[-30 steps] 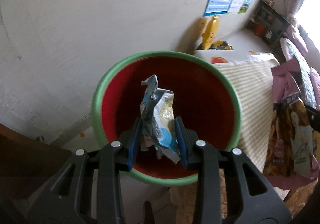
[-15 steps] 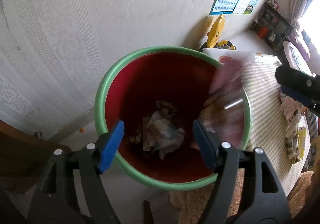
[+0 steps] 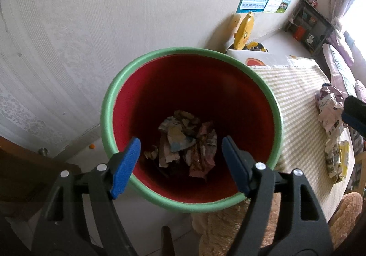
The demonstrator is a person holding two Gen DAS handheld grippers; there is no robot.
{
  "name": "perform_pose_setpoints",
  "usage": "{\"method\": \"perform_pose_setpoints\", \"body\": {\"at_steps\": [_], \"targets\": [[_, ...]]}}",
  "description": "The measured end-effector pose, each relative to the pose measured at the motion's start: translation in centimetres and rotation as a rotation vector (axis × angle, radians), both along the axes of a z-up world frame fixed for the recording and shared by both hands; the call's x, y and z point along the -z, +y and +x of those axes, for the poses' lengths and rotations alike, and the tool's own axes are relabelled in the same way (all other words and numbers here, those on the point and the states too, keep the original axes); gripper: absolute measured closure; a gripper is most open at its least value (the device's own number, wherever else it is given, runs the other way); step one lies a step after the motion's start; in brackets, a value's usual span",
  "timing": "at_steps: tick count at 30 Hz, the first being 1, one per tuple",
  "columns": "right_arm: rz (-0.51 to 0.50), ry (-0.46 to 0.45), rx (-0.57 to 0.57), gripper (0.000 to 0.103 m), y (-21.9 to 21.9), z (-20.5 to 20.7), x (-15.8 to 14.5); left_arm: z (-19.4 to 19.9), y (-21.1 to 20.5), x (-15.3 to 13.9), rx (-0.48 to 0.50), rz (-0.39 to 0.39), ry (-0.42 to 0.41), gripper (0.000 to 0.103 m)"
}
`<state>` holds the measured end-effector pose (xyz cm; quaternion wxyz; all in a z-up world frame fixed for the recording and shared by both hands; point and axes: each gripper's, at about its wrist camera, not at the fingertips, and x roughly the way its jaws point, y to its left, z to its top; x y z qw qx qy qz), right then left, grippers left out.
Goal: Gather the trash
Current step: 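Grasp the yellow package with the right gripper while the left gripper moves toward the white printed wrapper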
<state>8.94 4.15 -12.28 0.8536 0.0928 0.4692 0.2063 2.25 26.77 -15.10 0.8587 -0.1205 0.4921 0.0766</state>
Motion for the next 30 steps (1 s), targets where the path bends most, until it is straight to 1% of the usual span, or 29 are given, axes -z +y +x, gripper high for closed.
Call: {"method": "perform_pose_setpoints", "body": {"at_steps": [4, 6, 8, 9, 10, 12, 15, 18, 21, 25, 28, 30], "targets": [[-0.052, -0.018, 0.092, 0.043, -4.4, -0.8, 0.5, -0.2, -1.3, -0.1, 0.024, 0.001, 0.004, 0.032], [-0.093, -0.024, 0.164, 0.043, -7.2, -1.0, 0.8, -0.2, -2.3, -0.2, 0.042, 0.004, 0.009, 0.032], [-0.148, -0.025, 0.267, 0.043, -10.8, -1.2, 1.4, -0.3, -3.1, -0.3, 0.059, 0.007, 0.012, 0.032], [-0.173, -0.013, 0.335, 0.043, -13.1, -1.3, 1.9, -0.3, -3.5, -0.4, 0.066, 0.008, 0.012, 0.032], [-0.178, 0.000, 0.377, 0.043, -14.5, -1.3, 2.2, -0.3, -4.0, -0.5, 0.077, 0.010, 0.011, 0.032], [-0.167, 0.050, 0.489, 0.043, -18.7, -1.3, 3.6, -0.3, -4.9, -0.8, 0.095, 0.016, 0.011, 0.032], [-0.191, 0.119, 0.572, 0.043, -22.5, -1.4, 5.7, -0.2, -6.7, -1.1, 0.131, 0.013, 0.013, 0.032], [-0.180, 0.174, 0.593, 0.043, -24.5, -1.4, 7.5, 0.0, -8.9, -1.4, 0.176, 0.010, 0.019, 0.032], [-0.134, 0.252, 0.588, 0.043, -25.4, -1.2, 10.0, 0.1, -11.6, -1.6, 0.233, -0.005, 0.030, 0.032], [-0.064, 0.293, 0.567, 0.043, -25.8, -1.3, 11.3, 0.2, -15.4, -1.8, 0.313, -0.013, 0.035, 0.032], [-0.036, 0.283, 0.561, 0.044, -25.7, -1.8, 11.4, 0.6, -18.3, -1.4, 0.363, -0.024, 0.061, 0.032], [-0.025, 0.274, 0.527, 0.066, -25.8, -2.2, 11.5, 0.9, -20.3, -1.1, 0.393, -0.033, 0.076, 0.032]]}}
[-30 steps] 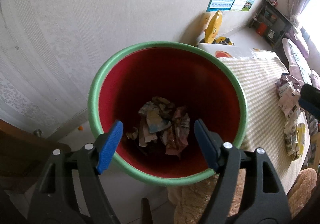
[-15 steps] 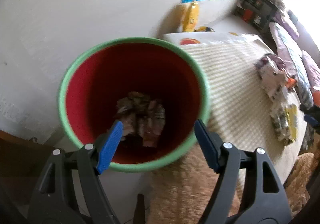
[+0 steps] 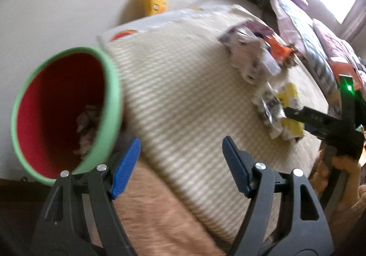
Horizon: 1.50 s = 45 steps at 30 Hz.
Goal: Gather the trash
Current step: 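Grasp the yellow package with the right gripper while the left gripper moves toward the white printed wrapper, then grasp the white printed wrapper with the left gripper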
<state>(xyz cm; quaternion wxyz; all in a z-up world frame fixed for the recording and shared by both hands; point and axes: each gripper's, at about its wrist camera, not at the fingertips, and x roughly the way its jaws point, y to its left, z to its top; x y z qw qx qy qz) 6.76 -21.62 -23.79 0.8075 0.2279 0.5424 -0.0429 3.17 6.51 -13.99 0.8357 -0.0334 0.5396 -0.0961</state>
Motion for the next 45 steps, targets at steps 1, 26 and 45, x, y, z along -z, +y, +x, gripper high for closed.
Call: {"method": "perform_pose_setpoints", "body": {"at_steps": [1, 26, 45], "targets": [[0.001, 0.006, -0.012, 0.067, 0.0, -0.3, 0.0, 0.1, -0.9, 0.1, 0.015, -0.001, 0.006, 0.032], [0.045, -0.082, 0.087, 0.071, -6.7, -5.1, -2.0, 5.2, -15.3, 4.7, 0.074, -0.005, 0.101, 0.029], [0.037, -0.077, 0.084, 0.071, -6.5, -4.8, -1.7, 3.4, -14.9, 5.2, 0.152, 0.039, 0.100, 0.057]]}}
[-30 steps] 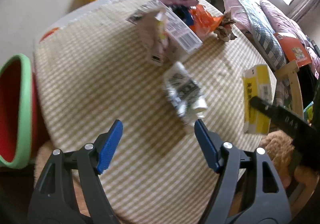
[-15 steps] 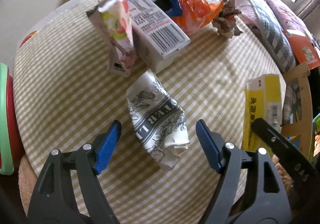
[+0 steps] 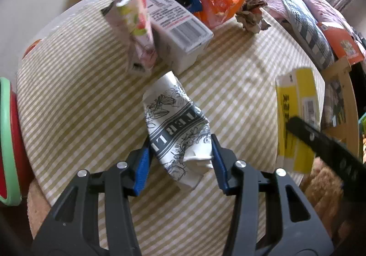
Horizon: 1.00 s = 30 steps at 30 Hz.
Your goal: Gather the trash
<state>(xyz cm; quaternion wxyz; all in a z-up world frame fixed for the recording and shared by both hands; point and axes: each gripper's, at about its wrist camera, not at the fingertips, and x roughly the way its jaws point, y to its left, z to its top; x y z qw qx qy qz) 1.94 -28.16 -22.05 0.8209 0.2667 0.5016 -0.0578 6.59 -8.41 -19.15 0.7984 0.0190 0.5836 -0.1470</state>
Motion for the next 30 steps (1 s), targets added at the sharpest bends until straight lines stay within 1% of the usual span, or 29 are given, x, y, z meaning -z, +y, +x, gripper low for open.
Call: {"method": "perform_pose_setpoints", "body": {"at_steps": [3, 7, 11, 16, 22, 30], "targets": [[-0.005, 0.002, -0.002, 0.071, 0.1, 0.1, 0.0, -0.8, 0.7, -0.3, 0.006, 0.019, -0.006, 0.057], [-0.019, 0.004, -0.006, 0.071, 0.3, 0.1, -0.1, -1.7, 2.3, -1.3, -0.022, -0.001, -0.024, 0.056], [-0.032, -0.002, -0.011, 0.071, 0.8, 0.1, -0.6, -2.3, 3.2, -2.9, -0.022, 0.016, -0.078, 0.056], [-0.049, -0.030, -0.035, 0.071, 1.9, -0.3, -1.9, -2.6, 4.5, -4.7, -0.032, 0.011, -0.136, 0.056], [-0.060, -0.060, -0.083, 0.071, 4.3, -0.9, -3.7, -2.7, 5.4, -5.6, -0.049, -0.014, -0.150, 0.056], [-0.071, -0.063, -0.152, 0.071, 7.6, -1.6, -4.5, -3.0, 6.6, -6.3, -0.066, -0.034, -0.178, 0.056]]}}
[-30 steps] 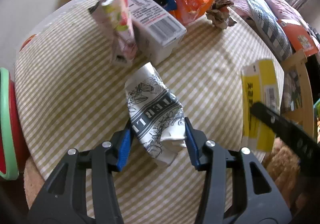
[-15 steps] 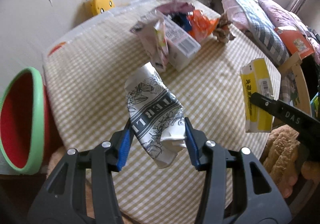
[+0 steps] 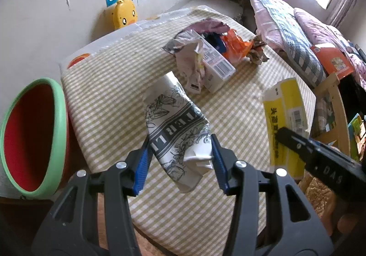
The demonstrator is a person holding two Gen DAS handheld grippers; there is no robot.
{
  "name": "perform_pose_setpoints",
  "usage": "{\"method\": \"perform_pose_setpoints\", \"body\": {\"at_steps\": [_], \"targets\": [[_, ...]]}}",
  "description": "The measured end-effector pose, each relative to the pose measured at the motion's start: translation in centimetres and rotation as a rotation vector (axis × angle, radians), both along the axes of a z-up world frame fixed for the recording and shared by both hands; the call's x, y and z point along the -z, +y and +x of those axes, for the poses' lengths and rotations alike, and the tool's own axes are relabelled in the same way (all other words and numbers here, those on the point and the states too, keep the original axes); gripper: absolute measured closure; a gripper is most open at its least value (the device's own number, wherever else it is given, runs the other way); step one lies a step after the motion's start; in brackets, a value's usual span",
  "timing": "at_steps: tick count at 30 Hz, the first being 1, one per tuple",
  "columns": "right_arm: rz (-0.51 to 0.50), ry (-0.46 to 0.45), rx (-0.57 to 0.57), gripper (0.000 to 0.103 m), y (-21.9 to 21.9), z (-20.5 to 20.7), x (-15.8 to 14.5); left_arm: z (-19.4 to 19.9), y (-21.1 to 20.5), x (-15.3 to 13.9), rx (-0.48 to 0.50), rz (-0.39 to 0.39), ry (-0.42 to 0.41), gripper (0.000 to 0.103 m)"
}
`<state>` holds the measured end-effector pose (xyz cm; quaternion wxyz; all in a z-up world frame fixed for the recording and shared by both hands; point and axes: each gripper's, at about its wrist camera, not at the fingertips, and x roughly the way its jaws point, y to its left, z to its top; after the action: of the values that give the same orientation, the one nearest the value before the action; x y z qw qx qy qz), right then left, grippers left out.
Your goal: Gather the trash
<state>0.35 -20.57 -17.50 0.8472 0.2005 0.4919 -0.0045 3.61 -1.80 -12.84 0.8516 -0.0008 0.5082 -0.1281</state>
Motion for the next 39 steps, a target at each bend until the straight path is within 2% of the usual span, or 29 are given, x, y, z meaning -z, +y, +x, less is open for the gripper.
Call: {"method": "perform_pose_setpoints", "body": {"at_steps": [17, 23, 25, 31, 35, 39], "targets": [[-0.054, -0.012, -0.092, 0.071, 4.5, 0.1, -1.4, -0.1, 3.7, -0.4, -0.055, -0.033, -0.026, 0.056], [-0.056, -0.014, -0.049, 0.071, 3.1, -0.1, -1.5, -0.5, 4.1, 0.3, -0.026, 0.001, 0.006, 0.056], [-0.047, -0.003, -0.029, 0.071, 2.5, -0.2, -1.2, -0.7, 4.3, 0.8, -0.019, 0.020, 0.015, 0.052], [-0.031, 0.012, -0.027, 0.071, 2.3, -0.1, -0.6, -0.4, 4.5, 3.7, -0.013, 0.072, 0.095, 0.049], [-0.031, 0.019, -0.038, 0.071, 2.6, -0.1, -0.4, -0.1, 4.3, 5.4, -0.007, 0.054, 0.151, 0.049], [-0.032, 0.020, -0.037, 0.071, 2.7, -0.1, -0.3, -0.1, 3.5, 6.0, 0.019, 0.058, 0.152, 0.047]]}}
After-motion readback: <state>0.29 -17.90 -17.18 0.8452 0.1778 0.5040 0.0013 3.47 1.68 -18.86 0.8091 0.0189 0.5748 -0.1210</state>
